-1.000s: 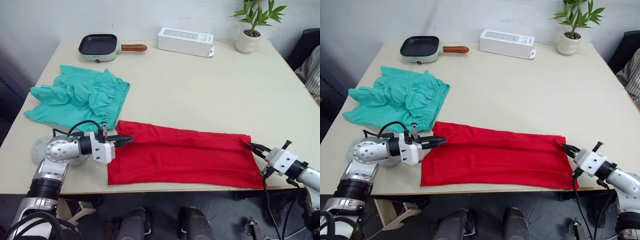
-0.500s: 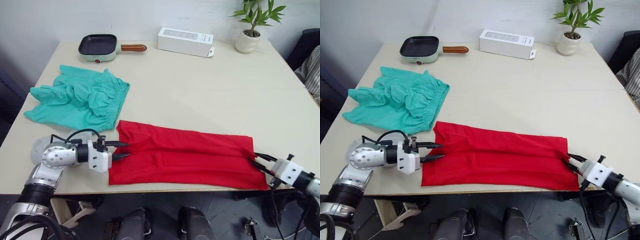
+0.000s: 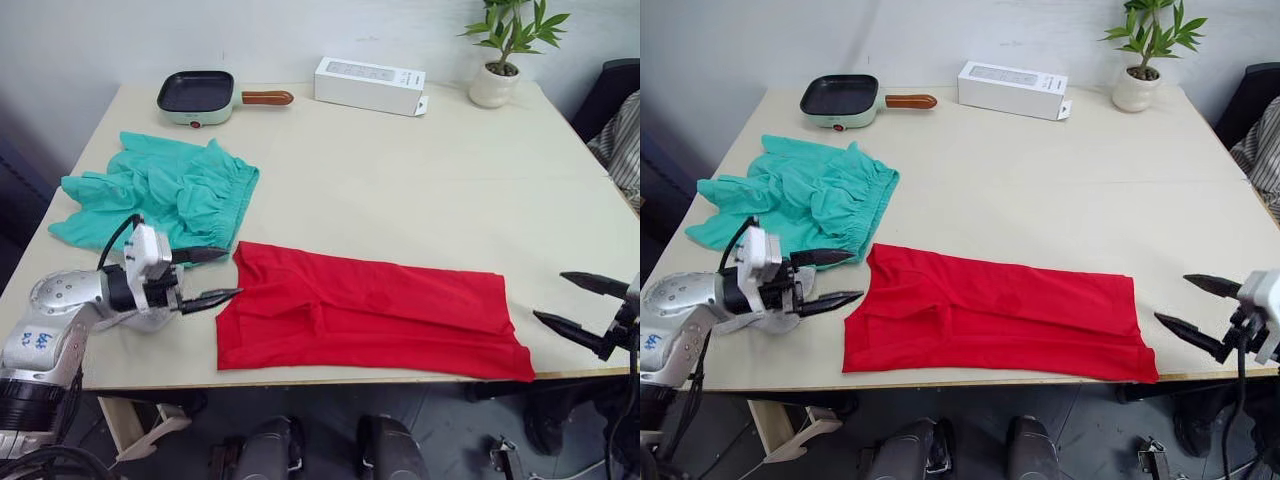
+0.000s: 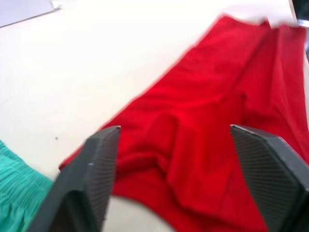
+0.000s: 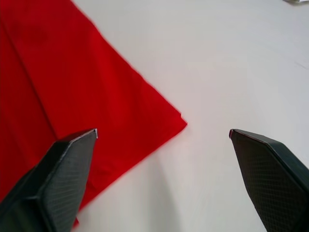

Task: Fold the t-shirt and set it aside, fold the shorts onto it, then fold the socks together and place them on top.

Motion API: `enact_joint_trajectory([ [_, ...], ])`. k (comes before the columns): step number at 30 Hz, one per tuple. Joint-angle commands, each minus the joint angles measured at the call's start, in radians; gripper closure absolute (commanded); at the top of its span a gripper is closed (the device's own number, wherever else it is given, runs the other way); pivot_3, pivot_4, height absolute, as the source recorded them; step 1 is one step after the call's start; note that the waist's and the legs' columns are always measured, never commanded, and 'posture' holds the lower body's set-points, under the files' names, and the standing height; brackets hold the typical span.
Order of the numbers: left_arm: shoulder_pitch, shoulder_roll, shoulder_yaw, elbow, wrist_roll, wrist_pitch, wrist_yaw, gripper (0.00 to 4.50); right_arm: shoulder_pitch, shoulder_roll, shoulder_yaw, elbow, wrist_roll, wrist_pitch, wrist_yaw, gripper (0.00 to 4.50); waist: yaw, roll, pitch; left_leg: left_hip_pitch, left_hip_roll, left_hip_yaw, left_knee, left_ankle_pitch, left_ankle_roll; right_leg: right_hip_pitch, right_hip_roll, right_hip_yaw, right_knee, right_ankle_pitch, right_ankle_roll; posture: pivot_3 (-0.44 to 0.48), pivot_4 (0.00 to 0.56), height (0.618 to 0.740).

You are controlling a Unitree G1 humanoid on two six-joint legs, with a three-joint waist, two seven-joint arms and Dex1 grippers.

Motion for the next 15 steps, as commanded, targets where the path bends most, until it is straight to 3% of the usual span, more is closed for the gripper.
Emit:
enact_joint_trajectory([
  [1,-0.091,-0.075,-0.064,-0.052,0.047,0.074,0.059,1.86,-0.043,0.064,0.057,-0.2,0.042,0.13,-0.084,1.21,0.01,-0.001,0.0,0.0,0.0,0.0,0.0,0.0,0.0,0.0,0.0,0.0,0.0,0.0,0.0,0.0,0.15,0.74],
  [5,-0.191,-0.201,-0.155,-0.026,0.158,0.121,0.145,3.18,-0.115,0.22,0.201,-0.388,-0.058,0.204,-0.286,2.62,0.019,-0.001,-0.001,-0.001,0.0,0.003,0.0,0.0,-0.001,-0.002,0.002,0.001,0.0,0.0,0.0,0.0,0.15,0.74],
  [9,-0.189,-0.332,-0.208,-0.022,0.238,0.176,0.264,4.48,-0.172,0.437,0.388,-0.478,-0.255,0.188,-0.499,4.05,0.018,-0.002,-0.001,-0.004,0.0,0.004,0.001,0.002,0.002,-0.006,0.003,0.001,0.001,0.0,0.0,0.0,0.15,0.74],
  [11,-0.158,-0.355,-0.237,-0.026,0.298,0.175,0.298,4.5,-0.184,0.506,0.495,-0.477,-0.396,0.142,-0.557,4.45,0.016,-0.002,-0.001,-0.006,0.0,0.005,0.001,0.003,0.003,-0.007,0.006,0.0,0.002,0.0,0.0,0.0,0.15,0.74],
  [15,-0.087,-0.4,-0.236,-0.05,0.382,0.195,0.418,4.5,-0.188,0.66,0.548,-0.398,-0.525,0.092,-0.715,4.45,0.014,-0.002,-0.001,-0.007,0.002,0.006,0.001,0.003,0.003,-0.008,0.013,-0.001,0.004,0.0,0.0,0.0,0.15,0.74],
])
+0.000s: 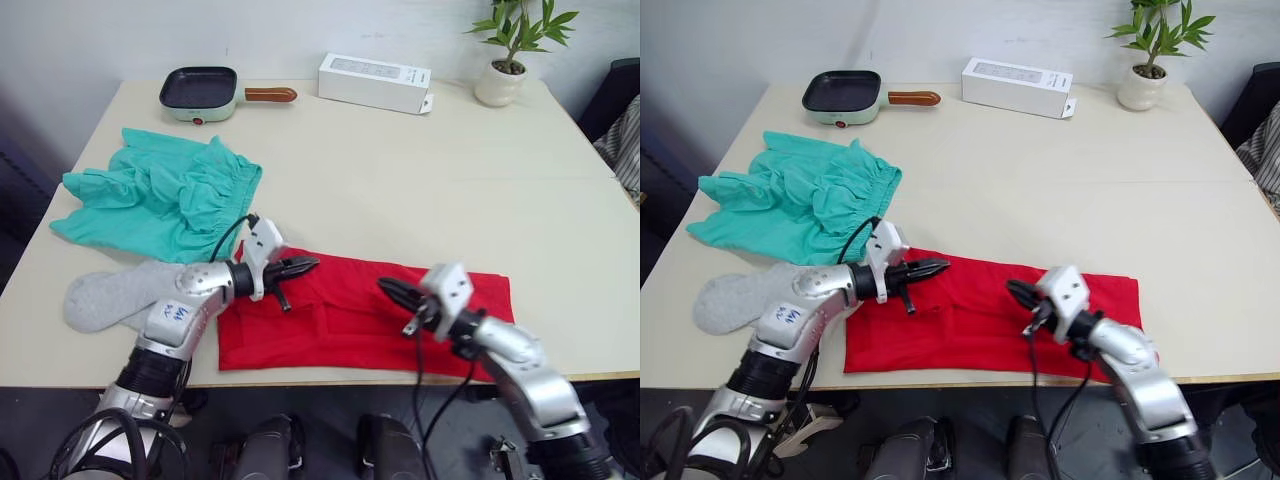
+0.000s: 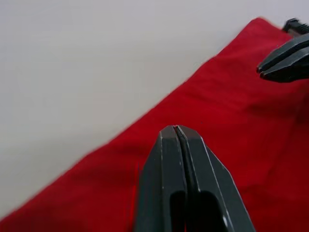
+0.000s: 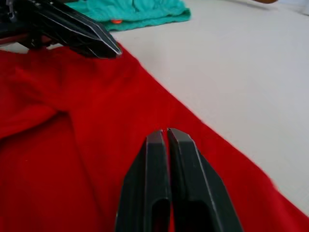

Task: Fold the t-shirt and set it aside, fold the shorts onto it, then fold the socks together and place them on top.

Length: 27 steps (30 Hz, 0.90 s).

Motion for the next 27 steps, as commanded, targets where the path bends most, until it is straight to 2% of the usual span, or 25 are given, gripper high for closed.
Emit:
enact_joint_trajectory([
  [1,0.051,-0.025,0.022,-0.058,0.07,0.007,0.104,4.5,-0.001,0.066,-0.008,0.069,-0.108,-0.078,-0.129,4.45,0.0,0.0,0.0,0.0,0.0,0.0,0.0,0.0,0.0,0.0,0.001,0.0,0.0,0.0,0.0,0.0,0.15,0.74],
  [6,0.106,-0.038,0.066,-0.069,0.133,0.029,0.206,4.5,0.049,0.062,-0.121,0.19,-0.121,-0.159,-0.176,4.45,0.004,-0.003,-0.002,0.001,0.001,-0.001,0.0,-0.002,-0.005,0.002,0.002,0.005,-0.004,0.0,0.0,0.0,0.15,0.74],
  [10,0.15,-0.006,0.1,-0.072,0.155,0.023,0.21,4.5,0.116,-0.036,-0.247,0.303,-0.124,-0.229,-0.164,4.45,0.002,-0.007,-0.006,0.01,0.001,0.001,-0.003,-0.004,-0.007,0.007,0.002,0.008,-0.005,0.0,-0.001,0.0,0.15,0.74],
  [15,0.143,-0.001,0.14,-0.04,0.145,-0.04,0.19,4.5,0.103,-0.051,-0.43,0.414,-0.031,-0.23,-0.209,4.45,0.002,-0.014,-0.015,0.016,0.009,0.0,-0.005,-0.007,-0.011,0.014,0.002,0.011,-0.01,-0.001,-0.004,0.0,0.15,0.74],
  [18,0.121,-0.02,0.173,-0.02,0.101,-0.103,0.148,4.5,0.084,-0.048,-0.507,0.437,0.059,-0.225,-0.167,4.45,0.001,-0.014,-0.016,0.016,0.011,0.0,-0.006,-0.006,-0.014,0.012,0.003,0.011,-0.01,-0.003,-0.006,0.0,0.15,0.74],
  [22,0.078,-0.024,0.209,-0.056,0.001,-0.155,0.016,4.5,0.07,-0.063,-0.51,0.316,0.194,-0.18,-0.025,4.45,0.001,-0.013,-0.015,0.013,0.011,0.001,-0.009,-0.005,-0.015,0.007,0.003,0.01,-0.007,-0.004,-0.008,0.0,0.15,0.74],
  [25,0.072,0.023,0.169,-0.107,-0.035,-0.145,-0.122,4.5,0.05,-0.073,-0.434,0.178,0.214,-0.119,0.031,4.45,-0.006,-0.012,-0.015,0.013,0.011,0.004,-0.01,-0.003,-0.013,0.004,0.004,0.012,-0.006,-0.004,-0.009,0.0,0.15,0.74],
  [27,0.069,0.045,0.124,-0.131,-0.014,-0.144,-0.171,4.5,0.021,-0.061,-0.352,0.102,0.178,-0.088,0.037,4.45,-0.015,-0.012,-0.015,0.013,0.012,0.004,-0.011,-0.002,-0.012,0.004,0.004,0.012,-0.006,-0.004,-0.009,0.0,0.15,0.74],
])
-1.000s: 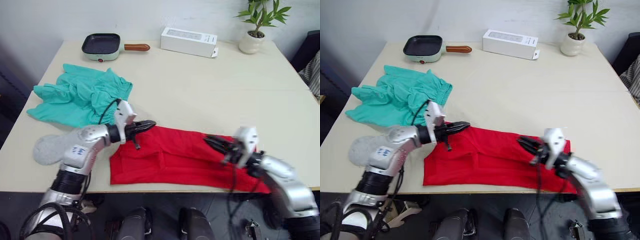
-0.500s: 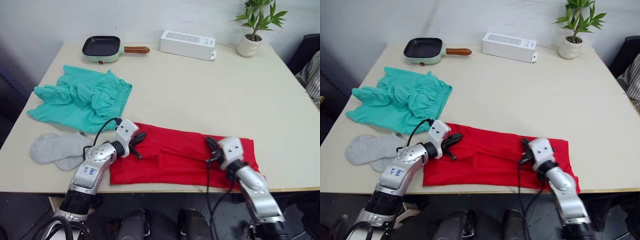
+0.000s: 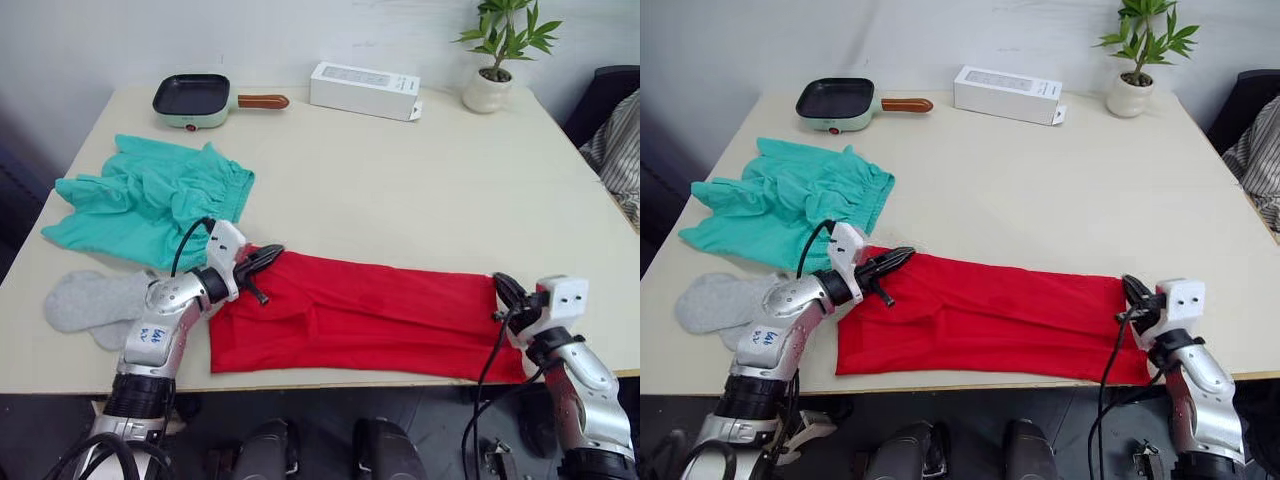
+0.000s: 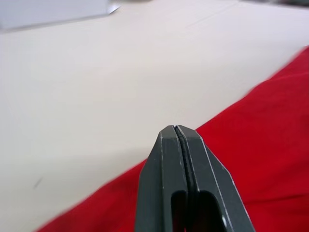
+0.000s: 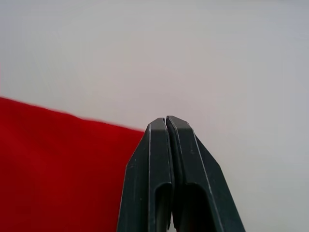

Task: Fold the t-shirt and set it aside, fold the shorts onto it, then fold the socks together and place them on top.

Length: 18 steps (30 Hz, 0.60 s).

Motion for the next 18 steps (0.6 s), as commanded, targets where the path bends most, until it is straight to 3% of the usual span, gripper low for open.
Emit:
enact_joint_trajectory([
  [1,-0.007,0.028,-0.065,-0.068,0.006,-0.012,-0.096,4.5,-0.052,0.005,0.124,-0.156,-0.036,0.043,0.025,4.45,-0.007,0.0,0.0,0.0,0.0,0.0,0.0,0.0,-0.001,0.0,0.0,0.0,0.0,0.0,0.0,0.0,0.15,0.74],
  [5,0.003,0.022,-0.147,-0.057,0.084,-0.014,-0.091,4.5,-0.113,0.091,0.303,-0.201,-0.133,0.121,-0.04,4.45,-0.011,0.0,0.0,0.0,0.0,0.0,-0.001,-0.001,-0.004,0.0,0.0,0.0,0.0,0.0,-0.001,0.0,0.15,0.74],
  [8,-0.007,-0.026,-0.158,0.007,0.138,-0.013,-0.003,4.5,-0.143,0.134,0.369,-0.106,-0.239,0.083,-0.09,4.45,-0.005,0.0,0.0,-0.001,-0.001,0.0,-0.001,-0.001,-0.003,-0.001,0.0,-0.001,0.001,-0.001,-0.001,0.0,0.15,0.74],
  [12,-0.036,-0.067,-0.163,0.091,0.208,0.008,0.084,4.5,-0.167,0.161,0.352,0.009,-0.29,0.068,-0.145,4.45,0.002,0.0,0.0,-0.002,-0.002,0.0,0.0,-0.001,-0.002,-0.001,0.0,-0.002,0.0,0.0,0.0,0.0,0.15,0.74],
  [18,-0.015,-0.062,-0.147,0.098,0.234,0.074,0.116,4.5,-0.126,0.083,0.244,0.133,-0.298,-0.003,-0.147,4.45,0.008,0.0,-0.001,0.0,-0.002,0.0,0.0,-0.001,-0.003,0.0,-0.001,-0.001,0.0,0.0,0.0,0.0,0.15,0.74],
])
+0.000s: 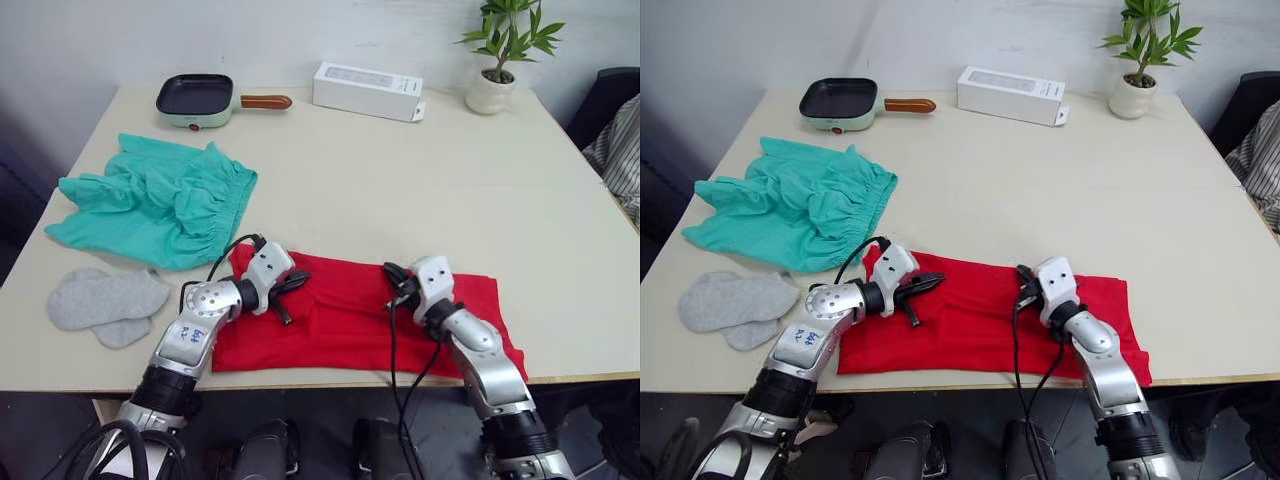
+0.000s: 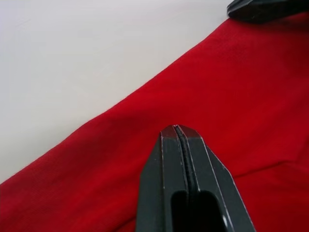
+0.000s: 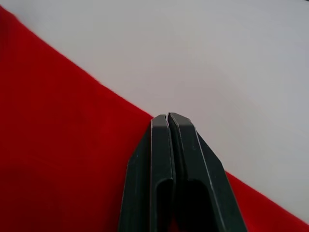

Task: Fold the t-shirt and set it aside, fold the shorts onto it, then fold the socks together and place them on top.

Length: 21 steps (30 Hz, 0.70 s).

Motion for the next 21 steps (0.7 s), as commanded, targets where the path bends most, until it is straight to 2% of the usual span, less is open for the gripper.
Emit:
enact_joint_trajectory([
  [1,0.028,0.01,0.02,-0.006,0.017,0.03,0.023,4.5,0.044,-0.062,-0.085,0.091,-0.007,-0.052,0.009,4.45,0.003,0.0,0.0,0.0,0.0,0.0,0.0,0.0,0.0,0.0,0.0,0.0,0.0,0.0,0.0,0.0,0.15,0.74],
  [8,0.041,-0.023,0.081,-0.006,-0.031,0.013,0.05,4.5,0.075,-0.127,-0.281,0.27,0.078,-0.224,0.029,4.45,0.006,-0.002,-0.005,0.002,0.001,0.0,0.0,0.0,0.0,0.002,0.0,0.0,-0.001,0.0,0.0,0.0,0.15,0.74],
  [13,-0.009,-0.066,0.182,-0.021,-0.135,-0.005,0.032,4.5,0.06,-0.138,-0.341,0.195,0.218,-0.23,0.161,4.45,0.003,0.0,-0.003,0.001,0.001,0.0,0.0,0.0,0.0,0.001,0.0,0.001,-0.001,0.0,0.0,0.0,0.15,0.74],
  [17,-0.038,-0.01,0.193,0.003,-0.105,0.011,0.028,4.5,0.085,-0.151,-0.249,-0.04,0.268,-0.101,0.247,4.45,-0.004,0.002,-0.002,0.0,0.002,0.0,-0.001,0.003,0.004,0.0,0.0,0.001,-0.001,0.0,0.0,0.0,0.15,0.74],
  [21,-0.035,0.062,0.16,0.025,-0.061,0.012,0.0,4.5,0.122,-0.124,-0.087,-0.213,0.184,-0.006,0.232,4.45,-0.012,0.002,-0.002,0.001,0.003,0.0,-0.003,0.003,0.003,-0.001,0.001,0.0,0.0,0.0,0.0,0.0,0.15,0.74],
])
